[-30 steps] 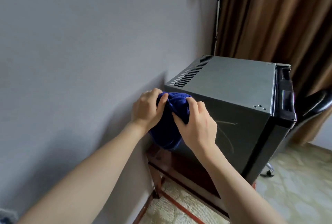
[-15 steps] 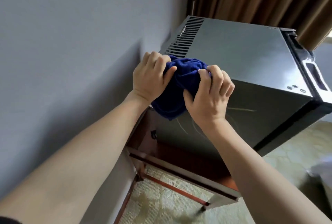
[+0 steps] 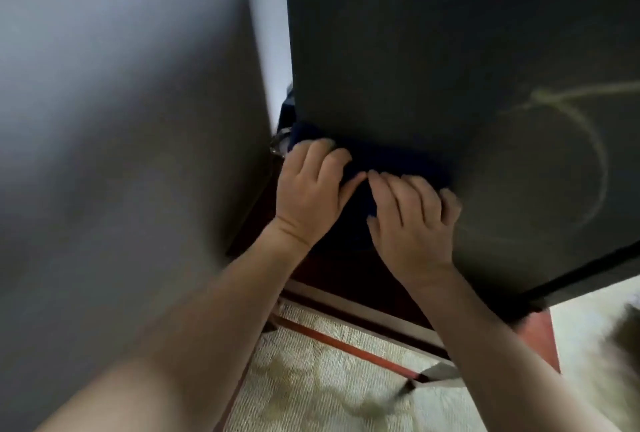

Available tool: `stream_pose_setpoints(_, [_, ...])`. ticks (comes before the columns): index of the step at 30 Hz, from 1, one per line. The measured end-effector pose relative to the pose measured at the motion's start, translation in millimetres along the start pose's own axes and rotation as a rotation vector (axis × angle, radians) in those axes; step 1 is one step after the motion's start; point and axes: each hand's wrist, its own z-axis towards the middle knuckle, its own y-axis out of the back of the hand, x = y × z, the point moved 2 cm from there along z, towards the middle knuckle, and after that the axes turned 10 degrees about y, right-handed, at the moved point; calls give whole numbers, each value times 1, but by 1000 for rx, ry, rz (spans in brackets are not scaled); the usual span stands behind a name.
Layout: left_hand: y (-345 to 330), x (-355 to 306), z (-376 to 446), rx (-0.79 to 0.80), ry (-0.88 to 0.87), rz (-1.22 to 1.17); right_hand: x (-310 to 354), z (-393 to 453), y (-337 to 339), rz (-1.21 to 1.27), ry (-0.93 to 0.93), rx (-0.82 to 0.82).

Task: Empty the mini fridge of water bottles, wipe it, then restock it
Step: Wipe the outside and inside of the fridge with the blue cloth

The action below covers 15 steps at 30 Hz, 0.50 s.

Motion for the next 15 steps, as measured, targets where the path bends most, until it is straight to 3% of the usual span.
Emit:
stream_pose_setpoints(3, [-39,9,-107,165,14,39,40,-92,-23,56,-13,241])
stream_pose_setpoints(6, [-62,14,-181,303,123,48,78,-142,-42,113,-140,399])
stream_pose_setpoints(12, [-57,12,-174,379,215,23,89,-128,-39,129,-341,384])
stream_pose_setpoints(15, [-43,-1,-127,299,299,-3,74,-87,-24,137,-438,280])
